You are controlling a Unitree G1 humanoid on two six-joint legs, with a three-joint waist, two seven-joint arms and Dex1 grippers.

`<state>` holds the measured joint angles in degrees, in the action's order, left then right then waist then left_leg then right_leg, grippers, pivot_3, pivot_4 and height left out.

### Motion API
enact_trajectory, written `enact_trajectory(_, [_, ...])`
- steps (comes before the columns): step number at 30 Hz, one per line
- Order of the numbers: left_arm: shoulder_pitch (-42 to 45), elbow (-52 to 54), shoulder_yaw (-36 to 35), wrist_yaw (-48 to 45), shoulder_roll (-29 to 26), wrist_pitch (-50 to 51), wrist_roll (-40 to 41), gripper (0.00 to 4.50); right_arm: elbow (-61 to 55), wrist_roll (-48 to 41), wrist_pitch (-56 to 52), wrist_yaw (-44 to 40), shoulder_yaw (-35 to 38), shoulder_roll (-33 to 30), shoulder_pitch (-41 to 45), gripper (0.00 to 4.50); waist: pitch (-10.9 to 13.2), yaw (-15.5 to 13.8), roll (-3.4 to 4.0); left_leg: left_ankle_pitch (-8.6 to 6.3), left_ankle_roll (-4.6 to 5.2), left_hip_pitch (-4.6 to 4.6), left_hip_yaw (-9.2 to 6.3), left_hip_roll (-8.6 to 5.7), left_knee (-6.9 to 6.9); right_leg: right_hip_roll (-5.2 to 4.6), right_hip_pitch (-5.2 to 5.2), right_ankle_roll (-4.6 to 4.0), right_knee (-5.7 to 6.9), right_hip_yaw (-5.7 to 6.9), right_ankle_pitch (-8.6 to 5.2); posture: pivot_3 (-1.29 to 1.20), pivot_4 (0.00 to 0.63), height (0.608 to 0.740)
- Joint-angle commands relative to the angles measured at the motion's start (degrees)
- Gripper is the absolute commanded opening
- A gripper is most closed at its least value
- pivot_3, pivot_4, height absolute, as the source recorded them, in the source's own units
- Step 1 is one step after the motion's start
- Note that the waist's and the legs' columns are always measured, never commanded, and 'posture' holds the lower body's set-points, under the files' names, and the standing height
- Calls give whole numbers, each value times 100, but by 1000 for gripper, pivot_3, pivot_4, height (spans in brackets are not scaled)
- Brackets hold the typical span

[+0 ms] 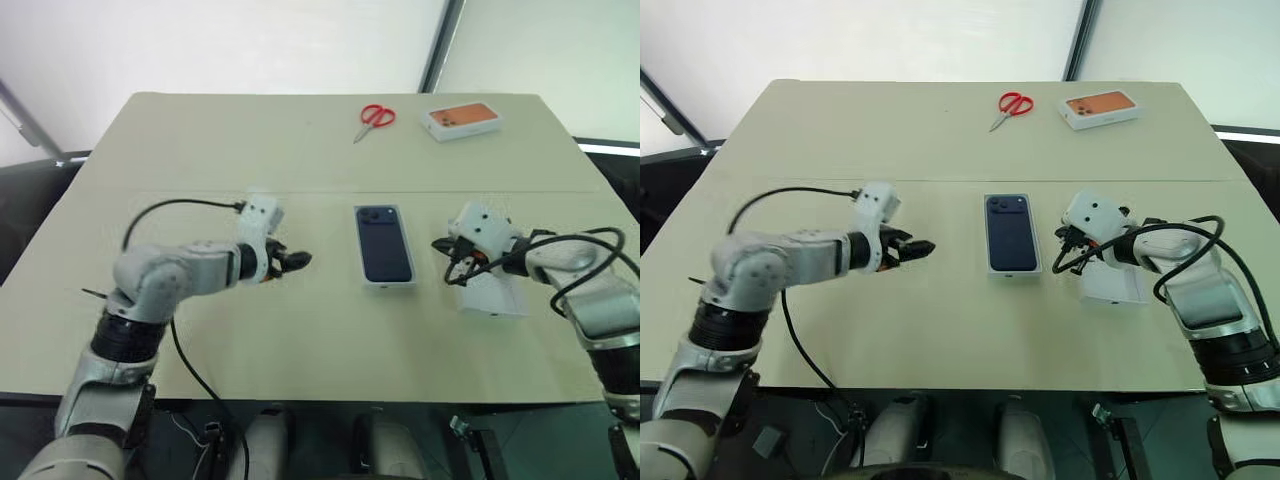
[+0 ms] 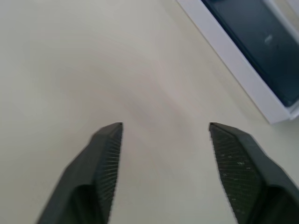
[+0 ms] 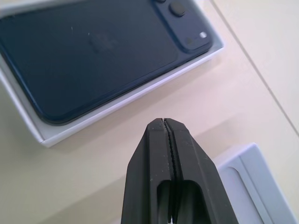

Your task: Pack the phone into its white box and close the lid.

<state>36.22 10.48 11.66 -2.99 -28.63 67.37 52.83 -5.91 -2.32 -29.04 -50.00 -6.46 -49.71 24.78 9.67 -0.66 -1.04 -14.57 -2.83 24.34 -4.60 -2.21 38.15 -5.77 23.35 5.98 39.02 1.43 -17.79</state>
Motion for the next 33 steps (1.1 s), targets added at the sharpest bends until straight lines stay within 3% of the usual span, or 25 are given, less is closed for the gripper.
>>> enact_trajectory(1, [365, -215, 593, -631, 69, -556, -917, 1054, 157, 323, 227, 82, -203, 42, 246, 0, 0, 7, 0, 0, 1, 0, 1, -2, 0, -1, 0, 0, 0, 1, 0, 0, 150, 697])
enact_trajectory(3, [559, -515, 965, -888, 171, -790, -1443, 39, 306, 489, 296, 92, -389, 110, 345, 0, 0, 12, 0, 0, 0, 0, 1, -6, -1, 2, 0, 0, 0, 4, 0, 0, 150, 697])
enact_trajectory(9, [1088, -1387, 1703, -1859, 708, -1293, -2438, 39, 612, 1074, 682, 76, -903, 182, 502, 0, 0, 37, 0, 0, 1, 0, 3, -7, -1, 4, 1, 1, 1, 5, 0, 0, 150, 697])
enact_trajectory(16, [1138, -1644, 1767, -2537, 1355, -1262, -2859, 39, 345, 978, 494, -63, -805, 418, 461, 0, 0, 69, 0, 0, 1, 1, 0, -5, 0, 6, 2, 2, 4, 6, -1, 0, 150, 697])
enact_trajectory(33, [749, -628, 1603, -3501, 1439, -376, -2784, 39, -1450, 400, 139, -1037, -403, -125, -725, 0, 0, 128, 1, -1, 3, -6, -8, 2, 0, 7, -7, 6, 7, 9, -3, 0, 150, 697])
